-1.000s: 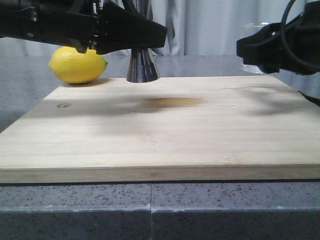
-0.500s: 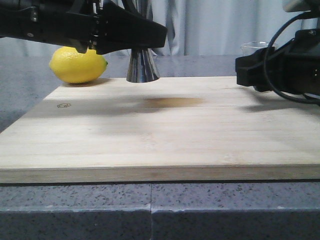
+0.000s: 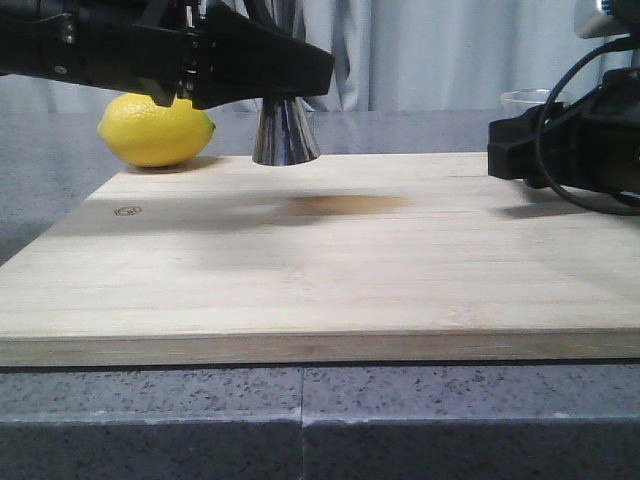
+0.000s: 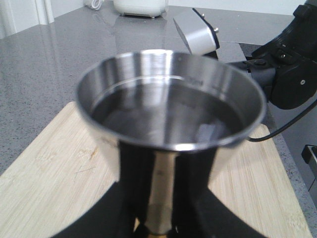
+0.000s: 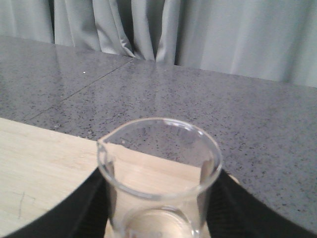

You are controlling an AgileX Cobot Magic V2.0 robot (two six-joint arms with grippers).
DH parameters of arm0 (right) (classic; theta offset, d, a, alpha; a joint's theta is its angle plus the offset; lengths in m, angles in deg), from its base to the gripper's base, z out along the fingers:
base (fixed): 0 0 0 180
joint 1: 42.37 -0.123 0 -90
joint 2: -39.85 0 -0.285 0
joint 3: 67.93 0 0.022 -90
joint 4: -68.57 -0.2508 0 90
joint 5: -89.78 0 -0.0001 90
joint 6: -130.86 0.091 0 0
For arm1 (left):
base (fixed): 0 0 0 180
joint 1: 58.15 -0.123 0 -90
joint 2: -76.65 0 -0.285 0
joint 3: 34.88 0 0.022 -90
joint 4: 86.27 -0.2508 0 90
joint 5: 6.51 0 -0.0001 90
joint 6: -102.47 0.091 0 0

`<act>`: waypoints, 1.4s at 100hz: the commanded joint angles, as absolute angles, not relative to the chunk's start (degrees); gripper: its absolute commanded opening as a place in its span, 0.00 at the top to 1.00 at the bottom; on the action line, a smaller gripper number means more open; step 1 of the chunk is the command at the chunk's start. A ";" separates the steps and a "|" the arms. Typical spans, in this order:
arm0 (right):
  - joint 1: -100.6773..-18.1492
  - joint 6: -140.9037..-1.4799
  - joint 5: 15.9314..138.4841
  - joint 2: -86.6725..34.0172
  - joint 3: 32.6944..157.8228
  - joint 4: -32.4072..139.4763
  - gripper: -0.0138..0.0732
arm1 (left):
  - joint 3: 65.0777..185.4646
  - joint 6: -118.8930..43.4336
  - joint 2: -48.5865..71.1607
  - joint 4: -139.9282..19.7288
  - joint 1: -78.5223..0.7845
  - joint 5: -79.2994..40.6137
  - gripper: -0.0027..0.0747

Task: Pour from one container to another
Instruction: 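Lower the glass beaker onto the board's far corner with the right gripper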

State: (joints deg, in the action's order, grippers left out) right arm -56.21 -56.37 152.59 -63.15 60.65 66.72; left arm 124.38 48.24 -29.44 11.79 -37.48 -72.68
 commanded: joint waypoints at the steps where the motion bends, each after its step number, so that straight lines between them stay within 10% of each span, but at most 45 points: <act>1: -55.78 -56.88 157.85 -61.52 61.74 66.61 0.55 | 126.03 47.52 -26.71 15.56 -36.85 -76.85 0.89; 140: -55.78 -56.88 159.63 -62.83 61.74 69.28 0.54 | 126.03 47.52 -26.71 15.56 -36.85 -76.64 0.89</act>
